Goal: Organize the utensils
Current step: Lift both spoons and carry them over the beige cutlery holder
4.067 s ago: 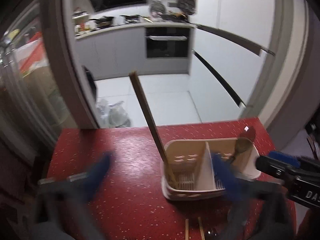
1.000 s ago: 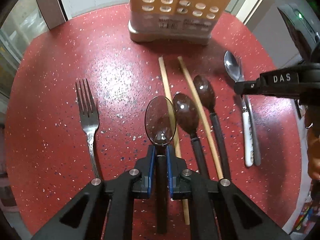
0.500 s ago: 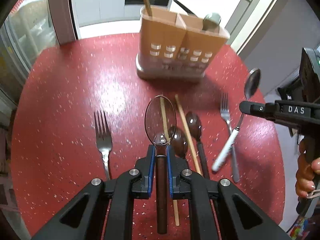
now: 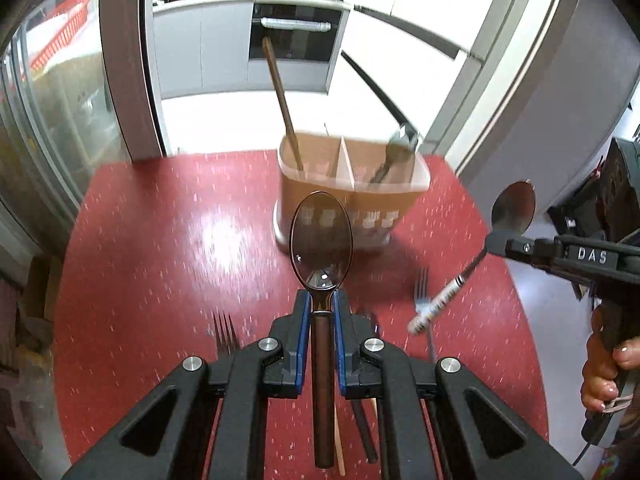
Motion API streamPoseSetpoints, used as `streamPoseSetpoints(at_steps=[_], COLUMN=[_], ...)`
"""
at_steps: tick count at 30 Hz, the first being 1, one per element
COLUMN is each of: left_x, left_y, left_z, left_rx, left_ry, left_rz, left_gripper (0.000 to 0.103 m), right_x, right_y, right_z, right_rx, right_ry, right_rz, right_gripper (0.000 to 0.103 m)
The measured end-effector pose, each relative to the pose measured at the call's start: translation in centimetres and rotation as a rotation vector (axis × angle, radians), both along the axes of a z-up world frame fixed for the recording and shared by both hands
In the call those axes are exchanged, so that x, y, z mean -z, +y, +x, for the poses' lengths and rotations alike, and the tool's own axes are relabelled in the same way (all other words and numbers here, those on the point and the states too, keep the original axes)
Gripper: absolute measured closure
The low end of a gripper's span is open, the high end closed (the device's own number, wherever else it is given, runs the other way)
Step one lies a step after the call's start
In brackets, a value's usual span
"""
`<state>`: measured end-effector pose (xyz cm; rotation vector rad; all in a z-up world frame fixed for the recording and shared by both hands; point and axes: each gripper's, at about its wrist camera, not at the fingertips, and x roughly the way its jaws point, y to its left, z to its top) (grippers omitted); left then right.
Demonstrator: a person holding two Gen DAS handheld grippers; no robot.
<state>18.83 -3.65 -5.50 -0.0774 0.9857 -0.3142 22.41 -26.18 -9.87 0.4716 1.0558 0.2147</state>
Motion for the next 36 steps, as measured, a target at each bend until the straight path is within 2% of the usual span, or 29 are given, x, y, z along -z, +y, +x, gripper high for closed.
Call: streamPoseSetpoints(at_steps=[10,19,23,29,30,36], left_x=[-6.4,-9.8,-9.9,-8.7,-8.4,-6.3], left_y=[0.3,-0.2,-0.4,-0.9,-1.0,-1.1], left_z=[4.0,8.8,10.8,13.3,13.6,14.8], left_rx=[-0.035,-0.068,-0.091,-0.114,-0.11,-0.151], left_ry=[-0.14,-0.231,-0.255,-0.263,-0.208,-0.219], left_rz=[-0.042,-0.07,-0.084,-0.115,-0.078,-0.103], left_gripper=[0.07,0.07,0.07,0.07,0.07,0.07], right_x=[-5.6,-9.0,-9.0,-7.2,-6.9,-4.8], right_y=[-0.2,0.0,0.6,1.3,1.3,1.3], right_z=[2.5,6.6,8.4,10.4,10.7,11.8], right_rx=[-0.022,-0.023,-0.03,-0.041,-0.041,-0.043], right_ry=[-0.111,-0.195,-0.211,-0.204,-0.202,-0.186], right_rz=[0.019,0.041,0.037,0.023,0.024,0.028], right_gripper=[0.1,0.1,0.1,0.1,0.1,0.1])
